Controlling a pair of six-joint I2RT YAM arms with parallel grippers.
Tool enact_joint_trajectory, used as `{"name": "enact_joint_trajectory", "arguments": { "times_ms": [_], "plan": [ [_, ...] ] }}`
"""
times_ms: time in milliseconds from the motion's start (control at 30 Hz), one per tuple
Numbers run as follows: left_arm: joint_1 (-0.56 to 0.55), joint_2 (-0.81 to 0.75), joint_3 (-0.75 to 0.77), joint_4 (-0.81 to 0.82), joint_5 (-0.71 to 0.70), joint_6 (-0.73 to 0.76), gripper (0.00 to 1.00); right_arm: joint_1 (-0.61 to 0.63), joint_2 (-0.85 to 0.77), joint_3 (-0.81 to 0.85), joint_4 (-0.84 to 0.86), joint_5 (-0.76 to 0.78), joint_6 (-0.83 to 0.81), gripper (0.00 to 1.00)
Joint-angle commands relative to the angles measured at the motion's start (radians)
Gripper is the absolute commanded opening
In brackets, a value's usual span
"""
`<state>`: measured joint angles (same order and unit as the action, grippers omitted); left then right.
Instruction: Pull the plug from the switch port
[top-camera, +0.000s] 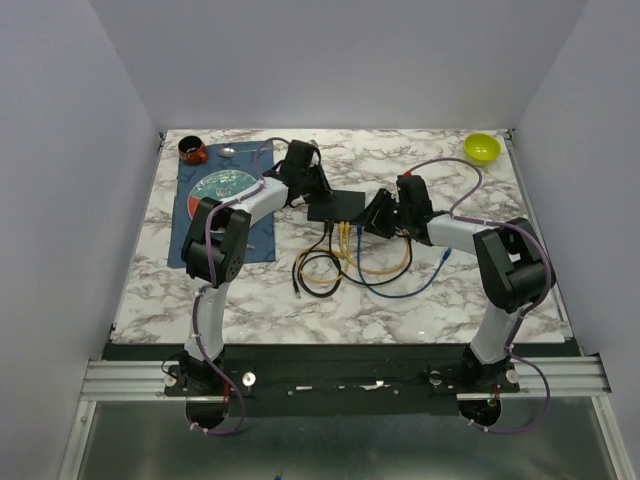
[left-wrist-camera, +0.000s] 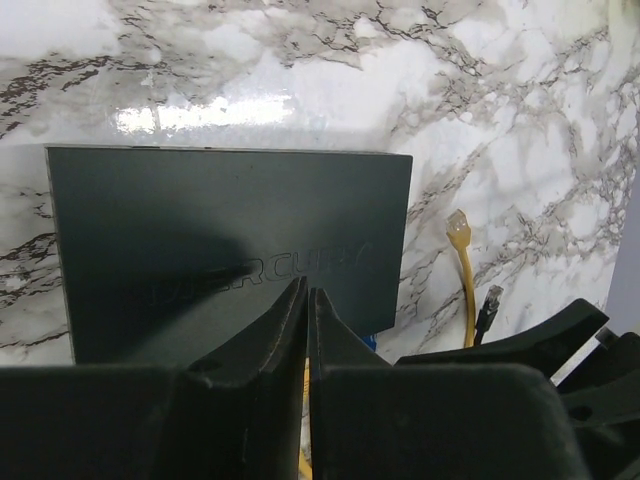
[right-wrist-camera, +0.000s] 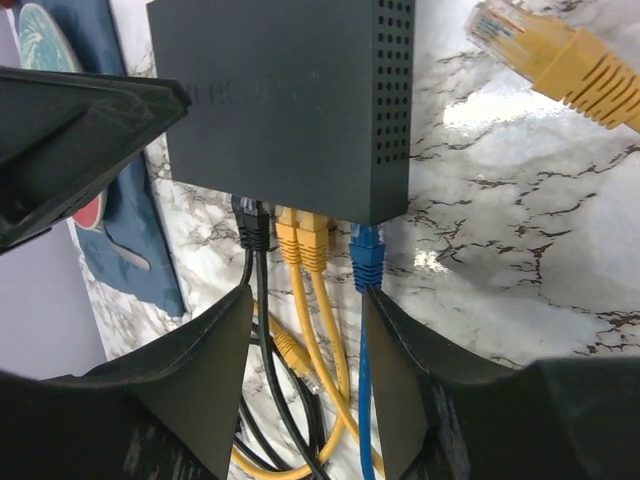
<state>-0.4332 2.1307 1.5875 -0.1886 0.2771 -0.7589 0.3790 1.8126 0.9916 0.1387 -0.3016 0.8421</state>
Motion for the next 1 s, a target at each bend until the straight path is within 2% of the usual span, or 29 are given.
{"name": "enact_joint_trajectory", "arguments": {
  "times_ms": [0, 433, 700, 967],
  "plan": [
    [0.002, 0.029, -0.011, -0.031, -0.01, 0.007, 0.13, -0.009, 0.047, -0.021, 0.033, -0.016, 0.04, 0.56],
    [0.002, 0.043, -0.047, -0.041, -0.029, -0.022, 0.07, -0.035, 0.109, -0.042, 0.119, -0.042, 0.104, 0.51],
    [0.004, 0.051, -0.047, -0.057, -0.033, -0.023, 0.06, -0.045, 0.146, -0.018, 0.147, -0.065, 0.132, 0.4],
    [0.008, 0.057, -0.049, -0.057, -0.021, -0.03, 0.05, -0.069, 0.16, -0.074, 0.281, -0.113, 0.19, 0.4]
  ]
}}
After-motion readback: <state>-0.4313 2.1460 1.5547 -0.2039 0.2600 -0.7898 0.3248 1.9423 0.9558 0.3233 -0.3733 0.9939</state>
